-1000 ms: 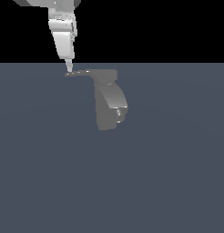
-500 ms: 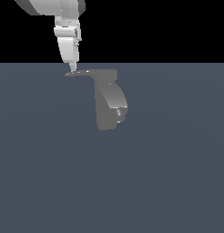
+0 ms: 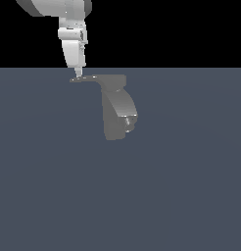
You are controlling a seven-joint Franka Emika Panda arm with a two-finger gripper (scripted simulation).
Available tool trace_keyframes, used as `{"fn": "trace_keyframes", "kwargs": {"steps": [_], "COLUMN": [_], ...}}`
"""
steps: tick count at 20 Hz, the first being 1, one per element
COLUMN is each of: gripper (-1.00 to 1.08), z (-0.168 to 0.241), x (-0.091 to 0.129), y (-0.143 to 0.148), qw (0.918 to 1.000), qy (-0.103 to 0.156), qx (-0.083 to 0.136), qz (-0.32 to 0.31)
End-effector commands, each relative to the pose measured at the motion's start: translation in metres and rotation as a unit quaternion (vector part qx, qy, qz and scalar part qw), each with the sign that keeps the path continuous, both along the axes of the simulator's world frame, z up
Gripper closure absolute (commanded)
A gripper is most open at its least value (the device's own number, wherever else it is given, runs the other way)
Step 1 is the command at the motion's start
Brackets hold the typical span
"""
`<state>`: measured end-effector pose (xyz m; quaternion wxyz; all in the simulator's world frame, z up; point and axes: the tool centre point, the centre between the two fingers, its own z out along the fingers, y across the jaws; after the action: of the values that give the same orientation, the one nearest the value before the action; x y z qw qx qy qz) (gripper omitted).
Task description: Turn on the faucet by rotating a designated handle.
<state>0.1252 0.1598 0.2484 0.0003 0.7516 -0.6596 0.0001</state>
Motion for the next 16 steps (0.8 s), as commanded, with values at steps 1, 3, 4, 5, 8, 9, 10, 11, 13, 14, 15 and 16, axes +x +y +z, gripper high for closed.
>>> {"fn": "trace_keyframes", "kwargs": {"steps": [1,3,4,5,8,9,10,11,13,14,15,16], "gripper": [1.08,1.08,1.08,1.08,1.08,1.08,1.08,1.08,1.08,1.08,1.08,1.08], "z": [0.0,0.0,0.0,0.0,0.0,0.0,0.0,0.0,0.0,0.0,0.0,0.0], "x": [-0.005,-0.01,-0.012,-0.014,-0.021,-0.023,-0.026,-0.028,-0.033,-0.035,-0.038,-0.04], "y": [0.0,-0.001,-0.001,-0.001,-0.002,-0.002,-0.002,-0.002,-0.002,-0.003,-0.003,-0.003], "qw": [1.0,1.0,1.0,1.0,1.0,1.0,1.0,1.0,1.0,1.0,1.0,1.0], "qy": [0.0,0.0,0.0,0.0,0.0,0.0,0.0,0.0,0.0,0.0,0.0,0.0], "qx": [0.0,0.0,0.0,0.0,0.0,0.0,0.0,0.0,0.0,0.0,0.0,0.0], "qz": [0.0,0.0,0.0,0.0,0.0,0.0,0.0,0.0,0.0,0.0,0.0,0.0]}}
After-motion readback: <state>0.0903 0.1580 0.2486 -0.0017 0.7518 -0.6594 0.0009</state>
